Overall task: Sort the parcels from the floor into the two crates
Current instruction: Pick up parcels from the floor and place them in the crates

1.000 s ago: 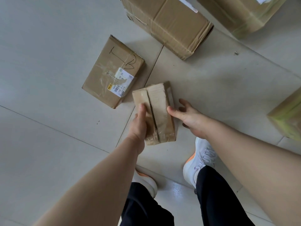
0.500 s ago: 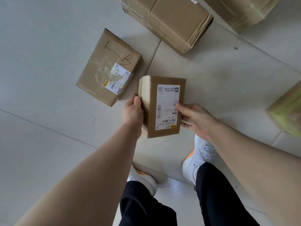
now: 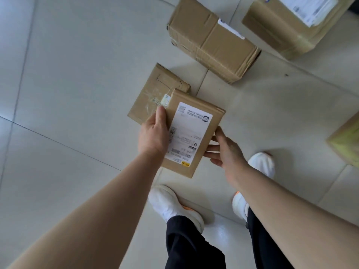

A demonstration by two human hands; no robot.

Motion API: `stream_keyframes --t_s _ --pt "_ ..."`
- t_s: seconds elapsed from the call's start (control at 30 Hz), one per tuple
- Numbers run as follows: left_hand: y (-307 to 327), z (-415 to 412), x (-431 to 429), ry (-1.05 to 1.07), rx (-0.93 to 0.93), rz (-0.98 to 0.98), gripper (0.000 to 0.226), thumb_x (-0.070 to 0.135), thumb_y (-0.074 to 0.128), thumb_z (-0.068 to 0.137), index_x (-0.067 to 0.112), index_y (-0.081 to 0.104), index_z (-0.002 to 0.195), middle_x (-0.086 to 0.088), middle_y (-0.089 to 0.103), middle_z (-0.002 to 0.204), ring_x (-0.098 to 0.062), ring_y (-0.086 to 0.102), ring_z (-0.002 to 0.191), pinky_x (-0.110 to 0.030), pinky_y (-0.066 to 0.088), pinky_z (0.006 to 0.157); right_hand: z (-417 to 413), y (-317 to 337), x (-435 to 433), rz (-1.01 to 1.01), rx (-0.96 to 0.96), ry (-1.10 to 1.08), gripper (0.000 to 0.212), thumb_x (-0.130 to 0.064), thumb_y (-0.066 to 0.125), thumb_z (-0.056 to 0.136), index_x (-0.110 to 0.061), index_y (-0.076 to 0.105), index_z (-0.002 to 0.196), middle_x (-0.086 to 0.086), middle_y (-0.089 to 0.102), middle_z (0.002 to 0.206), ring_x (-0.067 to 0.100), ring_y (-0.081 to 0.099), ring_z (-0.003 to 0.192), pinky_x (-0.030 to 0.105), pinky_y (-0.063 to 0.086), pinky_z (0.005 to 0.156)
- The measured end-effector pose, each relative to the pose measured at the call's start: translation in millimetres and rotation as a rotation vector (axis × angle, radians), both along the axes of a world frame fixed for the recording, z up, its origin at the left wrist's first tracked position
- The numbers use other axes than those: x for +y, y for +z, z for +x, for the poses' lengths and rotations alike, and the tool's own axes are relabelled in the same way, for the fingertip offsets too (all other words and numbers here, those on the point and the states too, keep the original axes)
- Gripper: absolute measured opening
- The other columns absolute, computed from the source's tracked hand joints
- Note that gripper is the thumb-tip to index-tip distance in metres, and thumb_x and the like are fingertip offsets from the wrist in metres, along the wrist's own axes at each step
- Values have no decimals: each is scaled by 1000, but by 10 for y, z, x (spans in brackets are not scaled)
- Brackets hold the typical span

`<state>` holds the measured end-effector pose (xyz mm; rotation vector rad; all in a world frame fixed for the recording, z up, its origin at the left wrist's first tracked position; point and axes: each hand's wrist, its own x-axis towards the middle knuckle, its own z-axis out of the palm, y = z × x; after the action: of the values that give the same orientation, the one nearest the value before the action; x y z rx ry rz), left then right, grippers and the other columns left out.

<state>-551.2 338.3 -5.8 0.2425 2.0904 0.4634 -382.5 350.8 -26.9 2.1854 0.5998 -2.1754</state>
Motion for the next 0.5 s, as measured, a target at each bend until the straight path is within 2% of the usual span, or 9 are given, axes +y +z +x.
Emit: stream_keyframes --t_s 0.07,0.13,0.17,0.23,0.27,0.3,0.37,0.4,0.5 --pt "24 -318 100 -68 2 -4 44 57 36 99 28 63 80 -4 70 93 -28 66 93 -45 54 93 -224 81 94 8 77 47 42 -57 35 98 -24 58 109 -1 70 95 12 68 86 30 46 75" --pt "-1 -614 213 -108 -80 27 38 53 37 102 29 66 100 -5 68 112 -24 63 101 -41 50 100 -430 84 214 36 161 72 36 -57 36 98 -29 58 97 -7 67 96 12 64 93 33 47 87" --pt "-24 -725 271 -139 -117 45 38 52 36 102 30 65 110 -2 67 114 -20 62 101 -38 50 99 -510 58 282 43 201 98 33 -57 38 97 -31 58 93 -9 65 97 13 62 97 35 46 93" --pt "-110 -874 367 -184 -124 49 44 57 33 101 31 65 118 4 70 100 -13 66 87 -29 53 82 -625 -66 374 55 254 148 31 -62 42 92 -35 57 95 -10 63 107 15 58 111 38 42 102" --pt "-157 -924 406 -191 -137 29 50 63 32 99 30 66 117 3 72 95 -13 69 79 -27 54 75 -675 -129 393 59 286 153 38 -68 47 85 -37 56 103 -11 60 115 15 53 119 39 37 107" --pt "-195 -966 432 -197 -193 10 59 68 29 97 28 67 115 -1 75 93 -17 72 77 -29 57 74 -727 -164 405 53 335 134 61 -77 54 71 -38 54 118 -12 56 124 12 46 125 39 31 111" --pt "-267 -995 439 -205 -359 -6 77 77 21 91 23 71 113 -8 77 100 -27 75 84 -38 61 79 -802 -347 386 -12 433 -2 122 -84 69 39 -35 37 145 -11 50 141 11 37 135 42 23 116" --pt "-301 -1004 423 -193 -416 9 83 80 18 89 23 71 115 -11 76 106 -31 75 91 -43 60 83 -839 -410 378 -20 483 -46 129 -82 74 34 -34 36 147 -6 52 143 15 39 137 44 25 116" --pt "-378 -1003 319 -118 -508 26 85 86 15 83 31 72 115 -10 73 117 -32 71 105 -49 53 95 -864 -462 384 15 508 -52 94 -78 73 50 -33 57 132 0 67 126 23 57 124 47 39 109"
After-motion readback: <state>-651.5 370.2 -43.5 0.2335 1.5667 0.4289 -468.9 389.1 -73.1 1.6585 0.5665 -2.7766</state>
